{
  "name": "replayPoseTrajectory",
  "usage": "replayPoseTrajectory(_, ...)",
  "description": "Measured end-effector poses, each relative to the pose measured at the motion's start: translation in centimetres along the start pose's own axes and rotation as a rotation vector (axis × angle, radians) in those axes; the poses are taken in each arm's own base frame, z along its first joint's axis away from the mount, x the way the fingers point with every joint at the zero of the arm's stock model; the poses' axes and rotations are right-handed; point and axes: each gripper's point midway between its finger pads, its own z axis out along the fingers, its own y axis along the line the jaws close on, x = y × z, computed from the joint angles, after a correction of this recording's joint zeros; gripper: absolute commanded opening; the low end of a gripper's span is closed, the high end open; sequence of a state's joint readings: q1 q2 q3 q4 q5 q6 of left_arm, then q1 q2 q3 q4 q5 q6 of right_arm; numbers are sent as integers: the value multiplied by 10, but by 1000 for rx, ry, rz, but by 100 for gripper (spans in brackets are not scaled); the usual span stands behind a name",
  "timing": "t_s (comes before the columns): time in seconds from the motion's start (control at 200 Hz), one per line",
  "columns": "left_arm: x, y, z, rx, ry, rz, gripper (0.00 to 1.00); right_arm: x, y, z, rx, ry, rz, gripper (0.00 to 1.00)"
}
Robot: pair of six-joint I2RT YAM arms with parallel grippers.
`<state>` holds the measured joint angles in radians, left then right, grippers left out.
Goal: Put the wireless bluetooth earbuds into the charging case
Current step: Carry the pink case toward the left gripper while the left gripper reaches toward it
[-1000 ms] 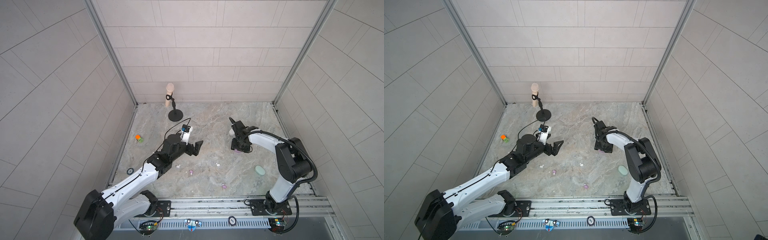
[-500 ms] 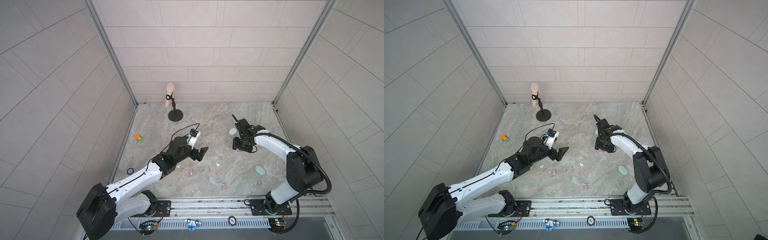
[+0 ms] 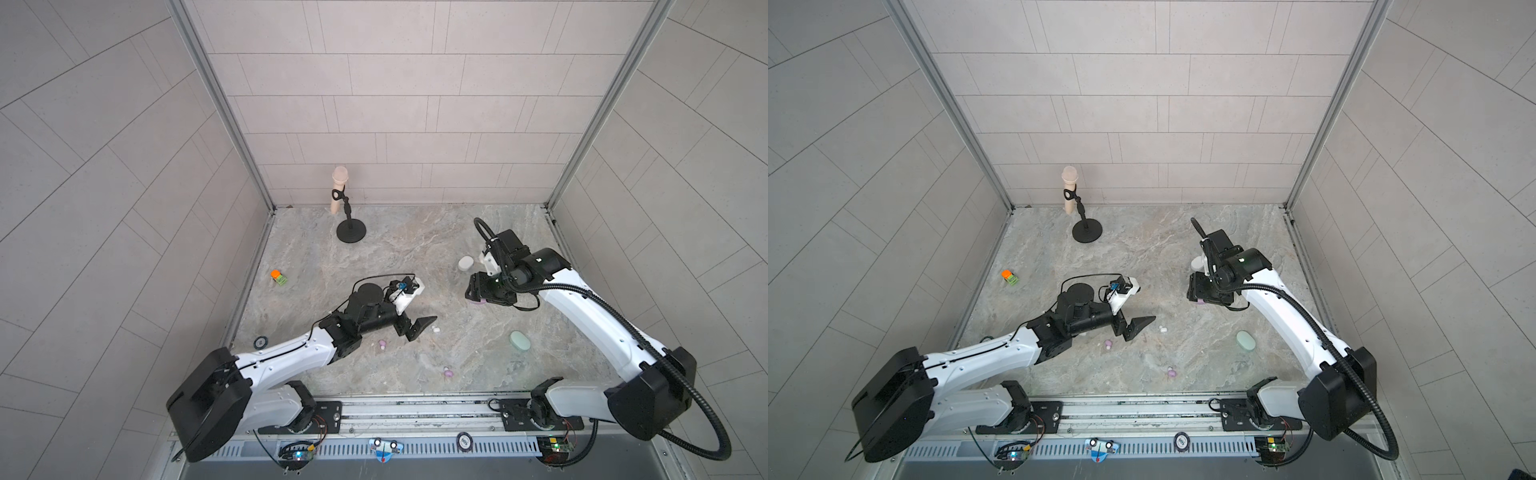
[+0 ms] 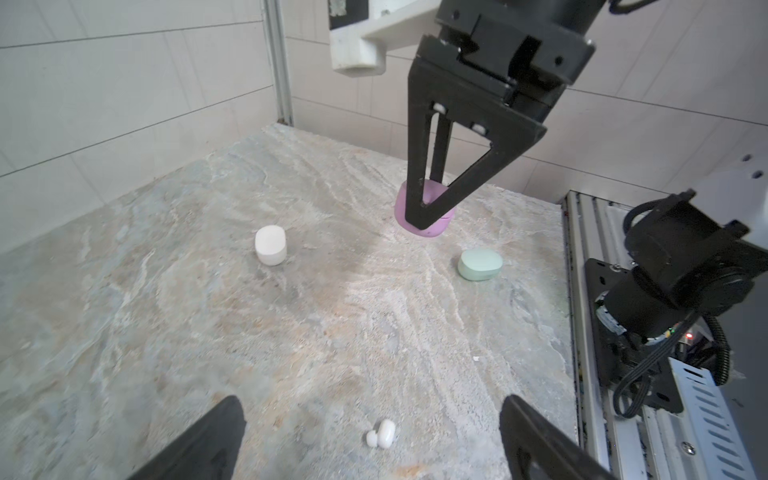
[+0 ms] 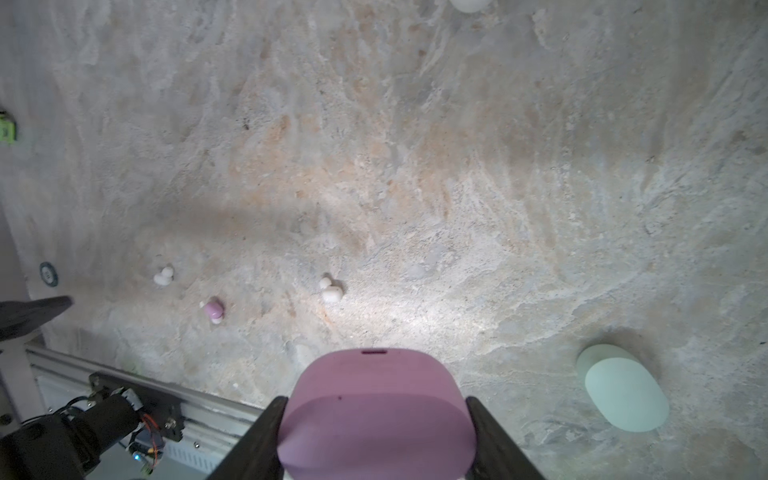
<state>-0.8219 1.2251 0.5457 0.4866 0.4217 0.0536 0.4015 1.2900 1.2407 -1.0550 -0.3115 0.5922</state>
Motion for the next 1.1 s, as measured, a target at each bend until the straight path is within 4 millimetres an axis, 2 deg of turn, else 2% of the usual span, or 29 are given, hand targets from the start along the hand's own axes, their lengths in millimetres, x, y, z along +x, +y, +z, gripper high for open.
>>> replayPoseTrajectory(0.14,-1,-16,15,87,-6,35,100,6,20,-19,-52,-3,-25,56)
replayPoseTrajectory(0.23,-11,-25,23,131,-27,65,100,11,34,-26,-79,5,-43,56)
replayPoseTrajectory(0.38,-29,-32,28,168,-74,111,100,17,52,-34,-115,14,-70,56)
replayPoseTrajectory(0.506,-40,-35,29,188,-96,137,95,18,65,-36,-132,18,-84,55)
replayPoseTrajectory(0.776,-43,-39,32,221,-99,160,83,24,77,-31,-139,40,-95,56)
replayPoseTrajectory(1.101,-45,-36,33,205,-98,163,74,26,90,-36,-159,29,-107,55)
